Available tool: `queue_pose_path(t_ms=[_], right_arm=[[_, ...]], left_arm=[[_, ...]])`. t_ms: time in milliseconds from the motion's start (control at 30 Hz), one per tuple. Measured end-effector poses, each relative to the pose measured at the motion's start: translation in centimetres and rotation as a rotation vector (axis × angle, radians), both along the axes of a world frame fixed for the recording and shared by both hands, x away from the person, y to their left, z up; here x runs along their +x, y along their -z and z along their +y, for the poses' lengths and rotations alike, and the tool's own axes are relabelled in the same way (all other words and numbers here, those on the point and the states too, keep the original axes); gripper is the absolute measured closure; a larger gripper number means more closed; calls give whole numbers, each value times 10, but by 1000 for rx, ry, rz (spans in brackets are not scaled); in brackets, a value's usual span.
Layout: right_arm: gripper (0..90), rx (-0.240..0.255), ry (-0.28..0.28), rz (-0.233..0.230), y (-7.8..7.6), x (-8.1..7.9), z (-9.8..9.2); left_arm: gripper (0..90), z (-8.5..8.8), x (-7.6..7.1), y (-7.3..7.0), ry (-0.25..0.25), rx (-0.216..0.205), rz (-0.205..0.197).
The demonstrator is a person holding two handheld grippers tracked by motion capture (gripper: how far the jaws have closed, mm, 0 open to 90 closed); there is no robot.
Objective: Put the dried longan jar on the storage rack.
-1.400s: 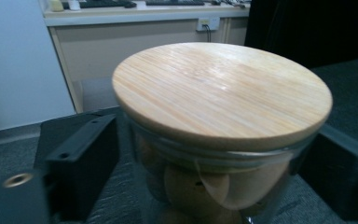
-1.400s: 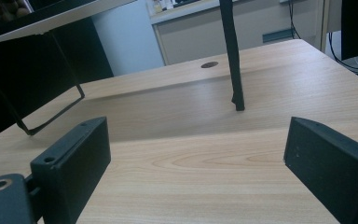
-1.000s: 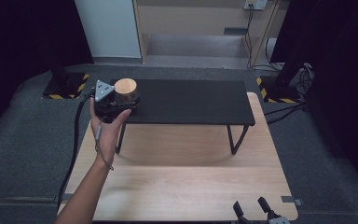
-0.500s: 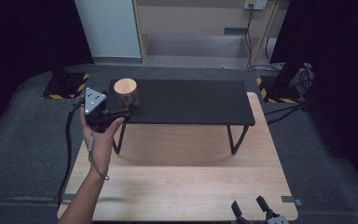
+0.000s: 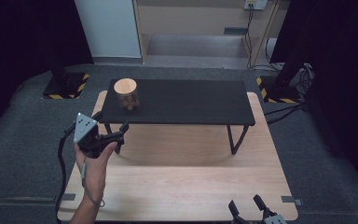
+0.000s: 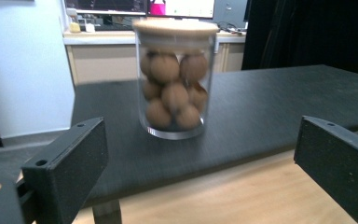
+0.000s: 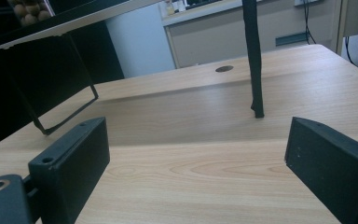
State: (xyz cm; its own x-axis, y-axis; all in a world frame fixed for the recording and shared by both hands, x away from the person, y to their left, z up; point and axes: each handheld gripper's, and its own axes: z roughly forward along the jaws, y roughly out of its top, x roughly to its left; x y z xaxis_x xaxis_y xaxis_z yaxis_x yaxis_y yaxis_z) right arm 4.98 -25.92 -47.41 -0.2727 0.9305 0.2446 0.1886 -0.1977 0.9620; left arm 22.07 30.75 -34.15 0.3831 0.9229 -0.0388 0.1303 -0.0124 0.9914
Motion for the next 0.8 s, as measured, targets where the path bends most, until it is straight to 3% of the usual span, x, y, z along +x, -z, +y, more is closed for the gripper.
queue_pose_path(t_ms=[333, 433, 800], right_arm=[[64, -1, -35, 0, 0, 7, 5], [63, 1, -38, -2, 1, 8, 6], [63, -1, -50, 1, 1, 9, 9]], left_arm=[[24, 9, -48, 38, 8, -30, 22], [25, 10, -60, 49, 4, -17, 25], [22, 22, -91, 78, -31, -43, 48]])
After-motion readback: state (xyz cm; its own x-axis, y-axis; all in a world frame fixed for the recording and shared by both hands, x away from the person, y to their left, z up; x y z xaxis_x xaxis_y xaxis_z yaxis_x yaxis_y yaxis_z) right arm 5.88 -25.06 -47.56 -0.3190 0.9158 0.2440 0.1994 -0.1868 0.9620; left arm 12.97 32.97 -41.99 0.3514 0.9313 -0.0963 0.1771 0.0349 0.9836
